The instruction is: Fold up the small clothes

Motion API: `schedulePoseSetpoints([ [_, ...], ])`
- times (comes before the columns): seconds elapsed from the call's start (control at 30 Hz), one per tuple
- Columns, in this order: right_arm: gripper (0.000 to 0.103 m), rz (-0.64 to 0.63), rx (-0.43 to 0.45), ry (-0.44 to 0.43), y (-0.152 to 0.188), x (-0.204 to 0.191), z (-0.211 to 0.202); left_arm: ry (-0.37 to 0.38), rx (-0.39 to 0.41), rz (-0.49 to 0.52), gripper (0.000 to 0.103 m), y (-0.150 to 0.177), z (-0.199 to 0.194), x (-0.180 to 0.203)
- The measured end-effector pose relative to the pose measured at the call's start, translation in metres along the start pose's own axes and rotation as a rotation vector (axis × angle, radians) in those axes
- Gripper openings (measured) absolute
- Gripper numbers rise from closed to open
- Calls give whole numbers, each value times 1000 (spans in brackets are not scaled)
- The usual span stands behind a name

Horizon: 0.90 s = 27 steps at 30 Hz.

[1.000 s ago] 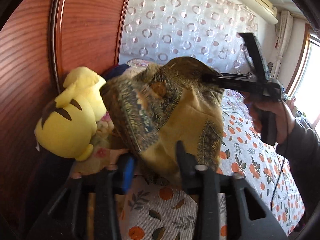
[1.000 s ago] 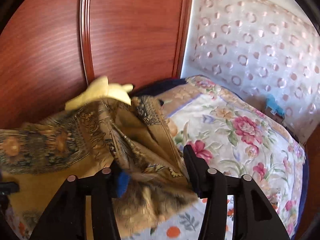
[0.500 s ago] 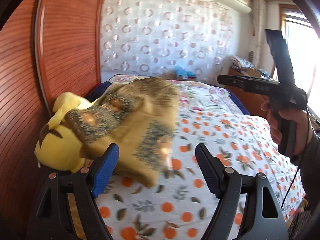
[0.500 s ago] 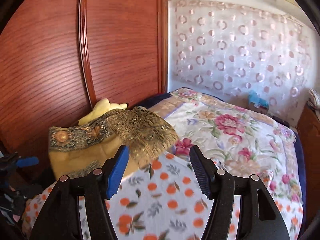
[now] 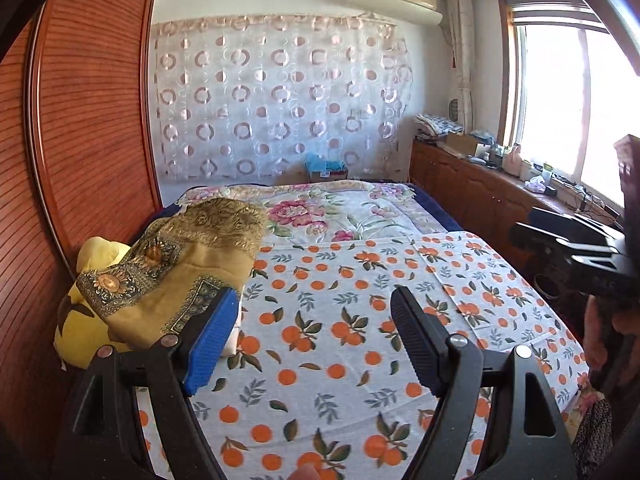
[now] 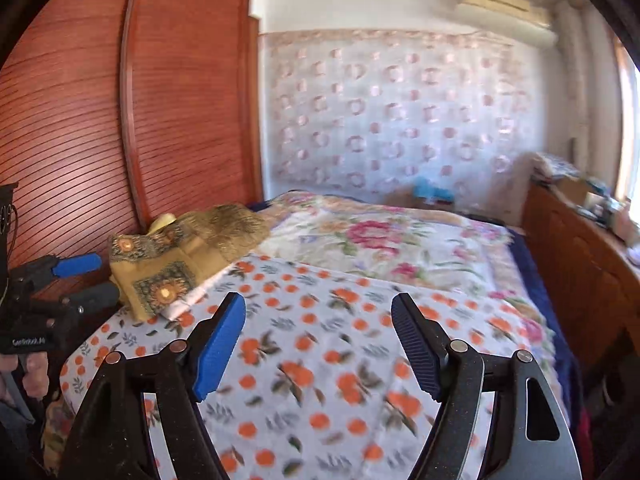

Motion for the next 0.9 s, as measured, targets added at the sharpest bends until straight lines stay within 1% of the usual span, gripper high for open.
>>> schedulePoseSetpoints([
  [0.13,77,39,37,79,11,0,-42,8,19,-3,79,-1,-11,18],
  [0.23,77,61,55,118,18,1,-68,9,19,7,79,-2,-17,29],
  [0.37,77,74,75,158,21,-5,-88,4,44,28,79,-6,-29,41],
  [0.53,77,78,87,171,29,-26,-99,3,58,26,79,-8,-41,46],
  [0.7,77,93,101,170,35,-31,-103,-16,68,17,79,-5,-45,46],
  [0.9,77,98,99,170,38,-32,-94,-24,70,13,79,-4,-45,45],
])
Point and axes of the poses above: each gripper's, at about its wrist camera, not at the fingertips, and z roughly the way its jaws point, x to its right, y to its underside, the point moved 5 cm from there along z, roughly the way its jaws point, and after that the axes turned 3 degrees about -z, right-handed, at the moved point
